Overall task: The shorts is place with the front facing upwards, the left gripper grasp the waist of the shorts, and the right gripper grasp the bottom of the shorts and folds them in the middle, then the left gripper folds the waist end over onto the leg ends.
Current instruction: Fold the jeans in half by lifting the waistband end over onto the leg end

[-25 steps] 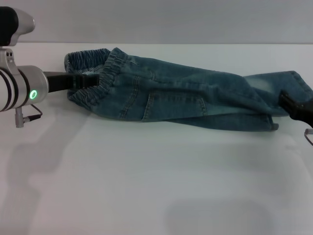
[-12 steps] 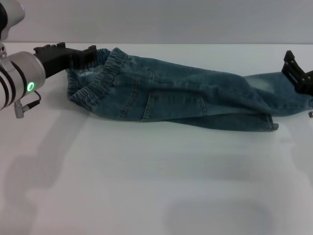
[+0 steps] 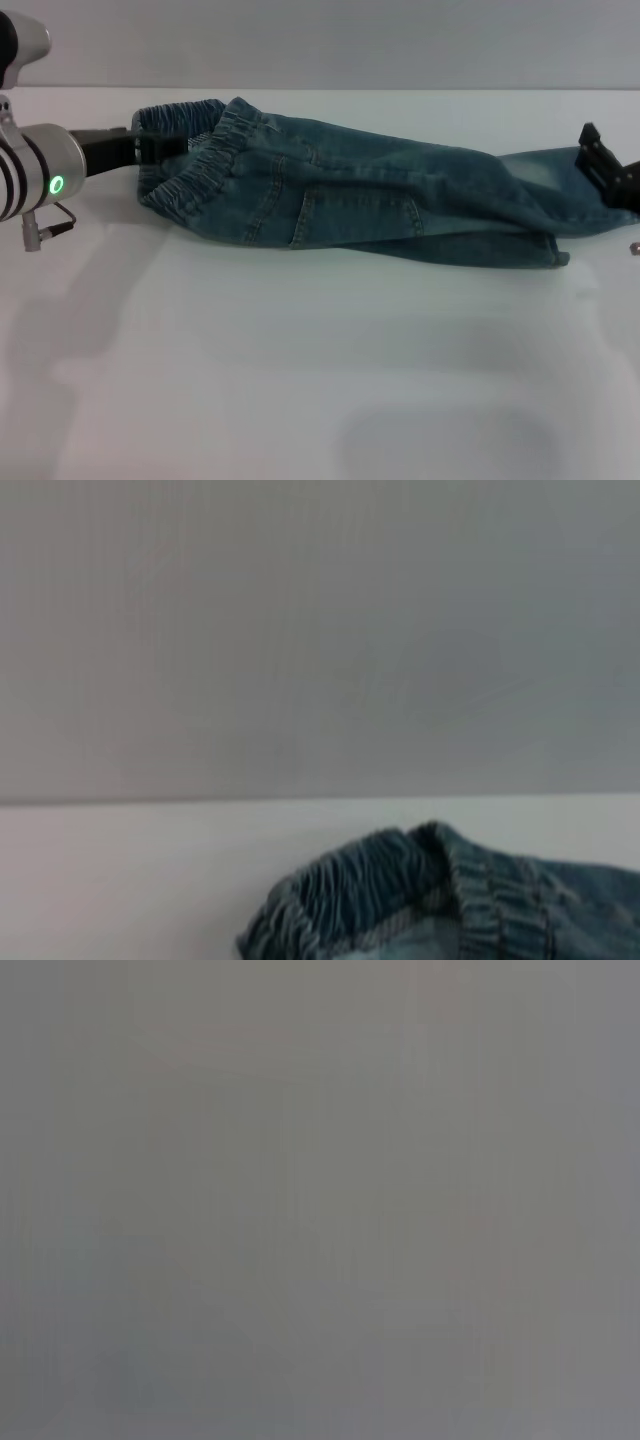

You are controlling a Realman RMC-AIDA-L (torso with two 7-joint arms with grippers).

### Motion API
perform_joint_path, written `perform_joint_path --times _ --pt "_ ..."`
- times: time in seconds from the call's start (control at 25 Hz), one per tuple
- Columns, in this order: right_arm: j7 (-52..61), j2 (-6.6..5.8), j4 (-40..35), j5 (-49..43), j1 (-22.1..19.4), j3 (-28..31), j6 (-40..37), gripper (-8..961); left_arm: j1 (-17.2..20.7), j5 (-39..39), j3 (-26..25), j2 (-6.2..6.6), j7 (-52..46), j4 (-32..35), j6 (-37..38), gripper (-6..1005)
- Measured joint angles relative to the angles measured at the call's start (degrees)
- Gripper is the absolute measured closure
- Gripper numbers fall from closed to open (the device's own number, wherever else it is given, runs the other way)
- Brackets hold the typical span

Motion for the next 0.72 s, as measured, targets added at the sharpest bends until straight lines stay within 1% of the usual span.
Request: perform_joint_path --times 0.32,0.72 --pt "0.05 0.01 -0.19 0.13 0.18 -0.22 2.80 125 -5.00 -0.03 -1.62 -0.02 -0.04 6.60 -3.25 236" --pt "0.17 0.01 -0.20 0.17 0.28 0.20 5.14 125 -5.16 0.43 -2.96 0.00 -0.78 6.69 -6.01 249"
